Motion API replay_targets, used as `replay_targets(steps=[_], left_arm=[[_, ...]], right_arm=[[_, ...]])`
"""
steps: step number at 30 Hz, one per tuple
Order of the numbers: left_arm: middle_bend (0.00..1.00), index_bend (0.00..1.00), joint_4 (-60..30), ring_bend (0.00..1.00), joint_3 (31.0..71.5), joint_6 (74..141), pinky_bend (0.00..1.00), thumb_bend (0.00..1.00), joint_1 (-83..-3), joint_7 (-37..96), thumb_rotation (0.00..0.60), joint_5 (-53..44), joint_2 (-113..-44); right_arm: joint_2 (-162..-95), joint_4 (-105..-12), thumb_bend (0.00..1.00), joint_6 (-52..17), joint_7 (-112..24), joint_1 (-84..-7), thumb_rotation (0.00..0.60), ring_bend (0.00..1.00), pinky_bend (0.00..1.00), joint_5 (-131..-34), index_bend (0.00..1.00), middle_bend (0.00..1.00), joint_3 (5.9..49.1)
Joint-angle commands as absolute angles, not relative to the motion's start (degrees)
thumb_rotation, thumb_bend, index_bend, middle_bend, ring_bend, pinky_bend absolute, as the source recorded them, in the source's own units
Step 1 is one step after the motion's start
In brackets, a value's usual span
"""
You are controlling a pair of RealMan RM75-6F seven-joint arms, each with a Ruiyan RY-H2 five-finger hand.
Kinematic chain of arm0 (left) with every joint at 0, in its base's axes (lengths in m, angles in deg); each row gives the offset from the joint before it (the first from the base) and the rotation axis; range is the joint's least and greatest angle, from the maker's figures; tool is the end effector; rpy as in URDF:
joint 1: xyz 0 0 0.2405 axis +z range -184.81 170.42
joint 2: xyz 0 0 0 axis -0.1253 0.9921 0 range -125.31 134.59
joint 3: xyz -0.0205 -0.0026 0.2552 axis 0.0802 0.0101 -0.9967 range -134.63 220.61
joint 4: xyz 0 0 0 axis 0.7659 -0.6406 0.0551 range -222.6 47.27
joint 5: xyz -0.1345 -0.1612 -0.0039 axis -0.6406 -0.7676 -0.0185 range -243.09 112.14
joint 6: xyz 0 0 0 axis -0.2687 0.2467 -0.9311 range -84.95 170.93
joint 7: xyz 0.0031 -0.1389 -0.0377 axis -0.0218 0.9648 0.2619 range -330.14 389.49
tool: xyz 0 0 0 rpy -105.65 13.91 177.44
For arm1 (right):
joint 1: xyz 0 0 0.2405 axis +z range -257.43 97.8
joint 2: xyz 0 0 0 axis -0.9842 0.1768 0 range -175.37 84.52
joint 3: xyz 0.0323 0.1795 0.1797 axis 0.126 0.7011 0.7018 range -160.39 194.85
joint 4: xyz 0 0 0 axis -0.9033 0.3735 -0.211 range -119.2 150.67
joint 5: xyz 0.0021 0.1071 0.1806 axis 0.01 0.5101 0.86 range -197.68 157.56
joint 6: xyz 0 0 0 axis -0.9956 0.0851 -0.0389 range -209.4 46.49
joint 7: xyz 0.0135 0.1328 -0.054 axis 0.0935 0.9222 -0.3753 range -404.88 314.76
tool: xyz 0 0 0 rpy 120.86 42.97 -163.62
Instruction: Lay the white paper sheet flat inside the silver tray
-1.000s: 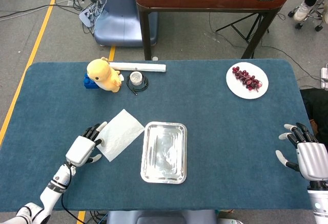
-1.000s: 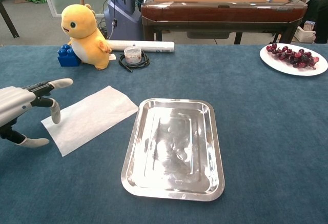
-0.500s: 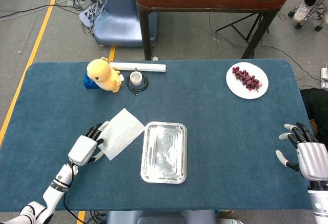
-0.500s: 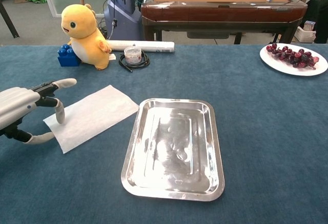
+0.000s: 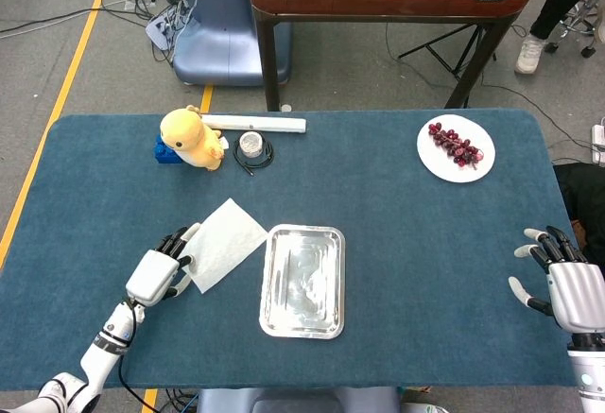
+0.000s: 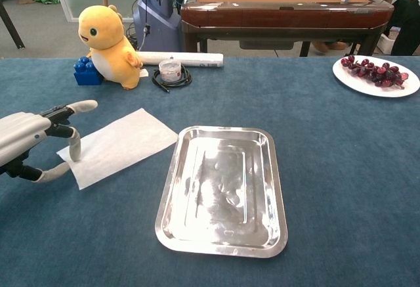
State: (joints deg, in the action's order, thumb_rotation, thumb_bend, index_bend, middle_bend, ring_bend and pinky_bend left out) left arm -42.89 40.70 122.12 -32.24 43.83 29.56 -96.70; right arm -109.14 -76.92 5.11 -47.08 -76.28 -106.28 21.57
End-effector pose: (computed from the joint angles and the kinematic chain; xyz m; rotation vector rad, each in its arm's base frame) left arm -0.2803 0.2785 -0.0189 -1.8156 -0.7709 -1.1172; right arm -0.3103 -0.1791 0.1676 1.3583 -0.8495 0.8988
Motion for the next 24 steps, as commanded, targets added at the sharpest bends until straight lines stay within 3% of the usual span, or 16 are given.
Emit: replay_targets(steps=[1, 10, 24], left_arm=[[0.00, 0.58, -42.7, 0.00, 40.7, 123.2, 0.17, 0.41, -32.2, 44.8, 0.600, 29.9, -96.6], [0.03, 0.67, -39.4, 0.00, 41.4, 126.1, 0.19, 0.46, -32.1, 46.3, 0.600, 30.2, -95.6], [0.07, 0.73, -25.3, 0.00, 44.5, 125.8, 0.20, 0.55, -31.3, 39.3, 0.600, 26.8, -90.1]], right_arm=[[-109.1, -76.9, 0.27, 5.1, -47.1, -76.3, 0.600, 0.12, 0.32, -106.3, 0.41, 0.24, 21.6], [-109.1, -77.0, 0.27, 5.3, -47.1, -76.4, 0.600, 0.12, 0.32, -106.4, 0.41, 0.24, 21.5], [-109.2, -77.0, 0.27, 5.2, -47.2, -76.3, 0.600, 0.12, 0.32, -106.4, 0.41, 0.24, 21.5]])
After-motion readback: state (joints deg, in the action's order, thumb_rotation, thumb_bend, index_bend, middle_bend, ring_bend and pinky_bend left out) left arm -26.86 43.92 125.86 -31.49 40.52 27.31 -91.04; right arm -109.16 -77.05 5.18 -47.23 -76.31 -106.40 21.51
